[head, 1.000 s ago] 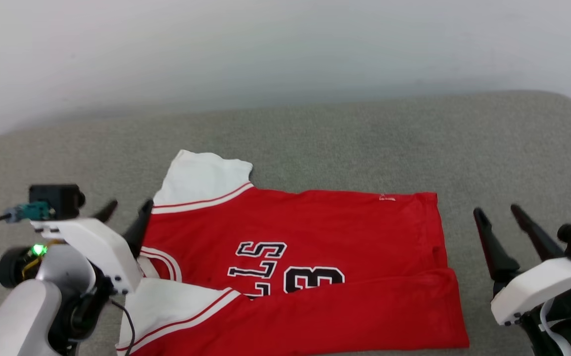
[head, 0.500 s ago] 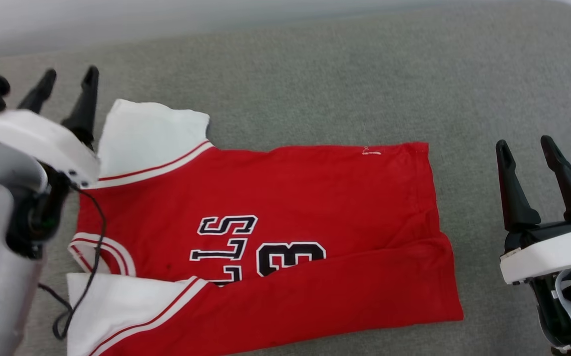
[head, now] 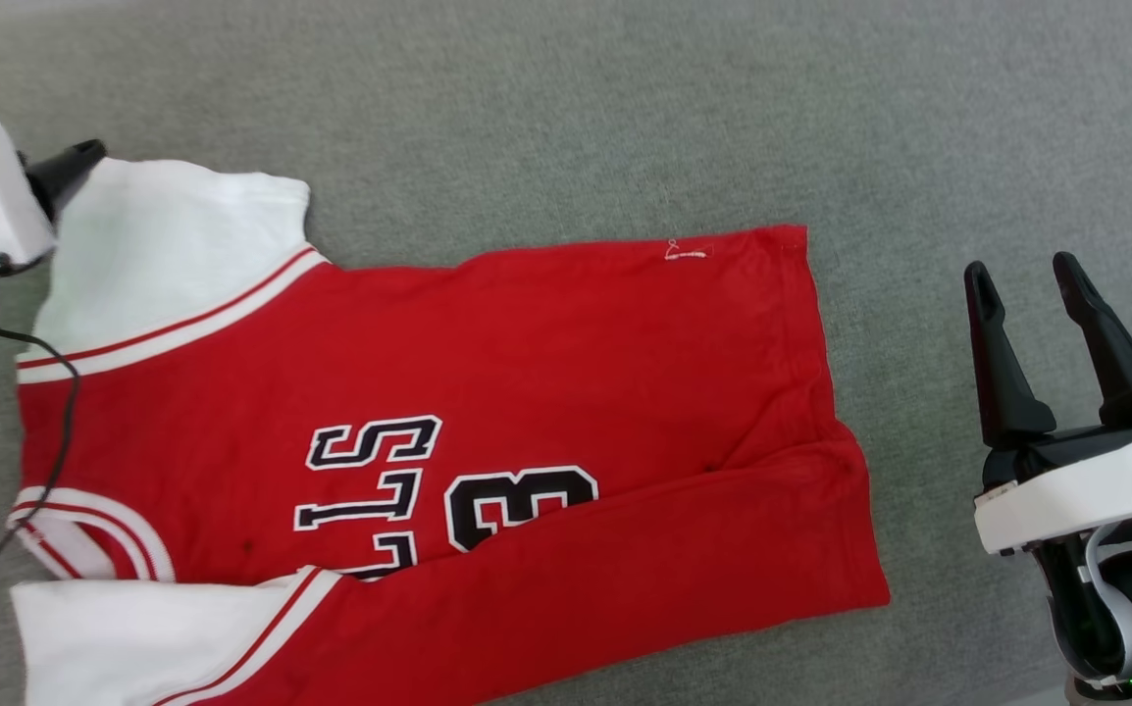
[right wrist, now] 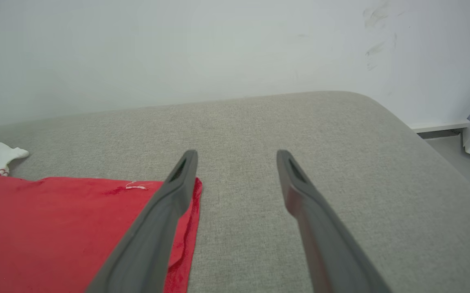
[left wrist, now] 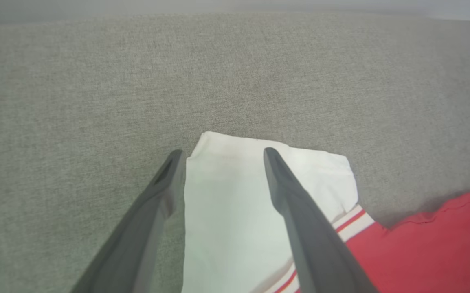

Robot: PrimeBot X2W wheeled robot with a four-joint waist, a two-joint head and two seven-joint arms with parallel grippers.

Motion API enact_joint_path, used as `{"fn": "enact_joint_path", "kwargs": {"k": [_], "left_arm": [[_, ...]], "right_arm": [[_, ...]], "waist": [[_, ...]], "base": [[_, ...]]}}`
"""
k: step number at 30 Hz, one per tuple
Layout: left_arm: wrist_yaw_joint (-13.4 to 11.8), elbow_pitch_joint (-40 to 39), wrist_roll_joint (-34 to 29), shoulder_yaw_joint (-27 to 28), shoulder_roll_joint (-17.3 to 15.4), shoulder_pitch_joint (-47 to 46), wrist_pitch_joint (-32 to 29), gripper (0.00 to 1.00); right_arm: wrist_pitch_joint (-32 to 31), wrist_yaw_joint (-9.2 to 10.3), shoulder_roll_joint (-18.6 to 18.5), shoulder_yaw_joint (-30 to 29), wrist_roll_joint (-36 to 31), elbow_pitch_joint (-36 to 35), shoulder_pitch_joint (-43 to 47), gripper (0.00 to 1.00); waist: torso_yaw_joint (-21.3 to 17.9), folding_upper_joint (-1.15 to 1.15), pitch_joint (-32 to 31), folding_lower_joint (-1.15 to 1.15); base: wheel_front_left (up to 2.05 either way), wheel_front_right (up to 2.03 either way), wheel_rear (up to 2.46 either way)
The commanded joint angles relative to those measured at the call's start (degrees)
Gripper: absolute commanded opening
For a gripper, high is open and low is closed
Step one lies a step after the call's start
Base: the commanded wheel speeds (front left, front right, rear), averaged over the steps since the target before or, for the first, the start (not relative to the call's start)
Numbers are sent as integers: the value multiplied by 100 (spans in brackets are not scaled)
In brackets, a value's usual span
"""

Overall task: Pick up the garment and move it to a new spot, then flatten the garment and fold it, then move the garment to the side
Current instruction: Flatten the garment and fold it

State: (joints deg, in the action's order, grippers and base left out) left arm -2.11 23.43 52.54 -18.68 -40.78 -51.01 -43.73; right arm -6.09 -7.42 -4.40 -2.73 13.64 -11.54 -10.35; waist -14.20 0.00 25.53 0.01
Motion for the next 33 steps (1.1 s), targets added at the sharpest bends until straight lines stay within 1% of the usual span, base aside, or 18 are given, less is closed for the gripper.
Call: {"fn": "enact_joint_path", "kwargs": {"k": [1, 3, 7, 11, 13, 14, 15, 16, 19, 23, 25, 29, 33], "left_arm": [[-55, 60, 22, -38, -66, -100, -183, 100], [-119, 115, 62, -52, -115, -168, -413, 100], [-212, 204, 153, -45, -125, -214, -651, 100], [-307, 382, 290, -145, -20, -26, -995, 100], [-387, 486, 372, -208, 88, 93, -1190, 100], [-425, 516, 421, -239, 149, 159, -1286, 58], [-440, 518, 448, -268, 204, 208, -1336, 27], [-450, 516, 456, -288, 250, 229, -1324, 0], [-434, 545, 438, -336, 378, 242, -1196, 0], [-389, 640, 348, -340, 443, 124, -962, 0], [-350, 693, 293, -353, 467, 45, -885, 0], [-215, 699, 229, -392, 606, -214, -671, 0], [-58, 682, 169, -385, 683, -508, -472, 0]], "right_arm": [[14, -11, 39, 16, 22, -33, -85, 100], [32, -11, 61, 44, 53, -40, -102, 100], [53, -11, 82, 50, 89, -10, -120, 100], [93, -11, 106, 72, 131, 57, -146, 100], [59, -11, 114, 77, 163, 107, -150, 100], [20, -11, 115, 92, 186, 132, -161, 100], [9, -11, 106, 94, 201, 146, -182, 100], [-26, -11, 87, 98, 235, 158, -204, 100], [-138, -11, -15, 104, 373, 239, -280, 100], [-349, -11, -123, 104, 722, 470, -439, 100], [-554, -11, -246, 84, 913, 634, -559, 100], [-1242, -5, -479, -4, 1368, 977, -887, 100], [-2188, -5, -779, 77, 1628, 1234, -1317, 100]], "waist": [[-93, 0, 178, -1], [-135, 0, 310, -1], [-175, 0, 465, -1], [-209, 0, 599, -1], [-210, 0, 629, -1], [-210, 0, 638, -1], [-207, 0, 647, -1], [-197, 0, 657, -1], [-150, 0, 659, -1], [-57, 0, 626, -1], [0, 0, 590, -1], [214, 0, 505, -1], [436, 0, 434, -1]], "base": [[0, 0, 0], [0, 0, 0], [0, 0, 0], [0, 0, 0], [0, 0, 0], [0, 0, 0], [0, 0, 0], [0, 0, 0], [0, 0, 0], [0, 0, 0], [0, 0, 0], [0, 0, 0], [0, 0, 0]]}}
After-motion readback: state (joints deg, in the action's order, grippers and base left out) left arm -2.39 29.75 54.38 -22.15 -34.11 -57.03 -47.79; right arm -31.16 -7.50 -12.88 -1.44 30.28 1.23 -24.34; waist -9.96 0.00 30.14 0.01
